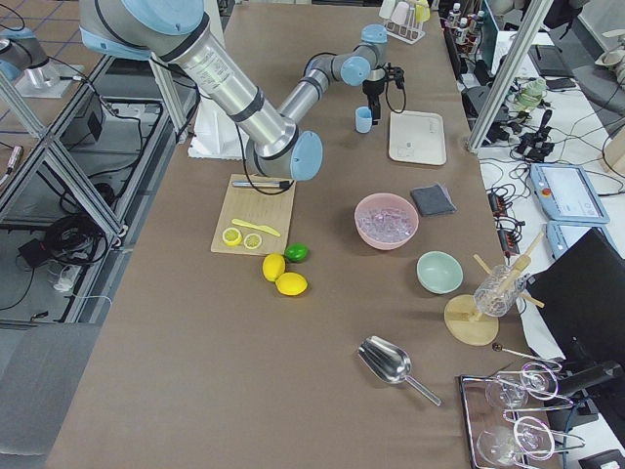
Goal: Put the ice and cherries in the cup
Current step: 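Withdraw the right arm to rest while the left gripper reaches toward the cherries, then lower the left gripper onto the cherry pair and grasp the stems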
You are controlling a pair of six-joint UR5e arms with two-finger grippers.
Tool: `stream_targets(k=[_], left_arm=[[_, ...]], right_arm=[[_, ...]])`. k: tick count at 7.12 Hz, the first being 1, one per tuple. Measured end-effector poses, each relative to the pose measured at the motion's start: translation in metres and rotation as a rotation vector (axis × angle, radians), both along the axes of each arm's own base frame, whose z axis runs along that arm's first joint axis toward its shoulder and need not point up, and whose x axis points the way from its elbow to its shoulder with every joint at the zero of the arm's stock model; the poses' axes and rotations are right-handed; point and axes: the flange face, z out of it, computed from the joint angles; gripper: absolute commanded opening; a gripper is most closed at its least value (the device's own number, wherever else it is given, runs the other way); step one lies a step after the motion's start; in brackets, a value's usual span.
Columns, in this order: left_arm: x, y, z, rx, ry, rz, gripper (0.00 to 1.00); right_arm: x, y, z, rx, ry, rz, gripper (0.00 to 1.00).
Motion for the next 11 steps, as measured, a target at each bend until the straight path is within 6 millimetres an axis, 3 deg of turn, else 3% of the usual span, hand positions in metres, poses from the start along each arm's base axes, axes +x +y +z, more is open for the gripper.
stream_targets(k=[2,5,6,7,8,9,11], left_arm=[[0.062,-0.034,-0.031,-0.061,0.024,0.011,0.98],[0.206,-0.063,-0.080,-0.100,0.010,0.105,0.98],[0.255,-0.062,-0.084,-0.082,-0.015,0.118,0.98],[0.300,-0.064,-0.076,-0.045,-0.016,0.116,0.98],[0.343,-0.077,-0.063,-0.008,0.000,0.107,0.98],[0.382,-0.105,-0.055,0.001,0.009,0.107,0.98],[0.425,-0.143,-0.062,-0.005,0.005,0.096,0.98]], right_arm=[[0.143,-0.016,0.090,0.046,0.018,-0.066,0.99],[0.343,-0.022,0.232,0.120,0.090,-0.169,0.99],[0.391,-0.015,0.265,0.127,0.089,-0.188,0.99],[0.430,-0.011,0.284,0.123,0.057,-0.184,0.99],[0.462,-0.005,0.296,0.120,0.037,-0.166,0.99],[0.492,0.005,0.314,0.126,0.037,-0.161,0.99],[0.543,0.033,0.357,0.104,0.053,-0.150,0.99]])
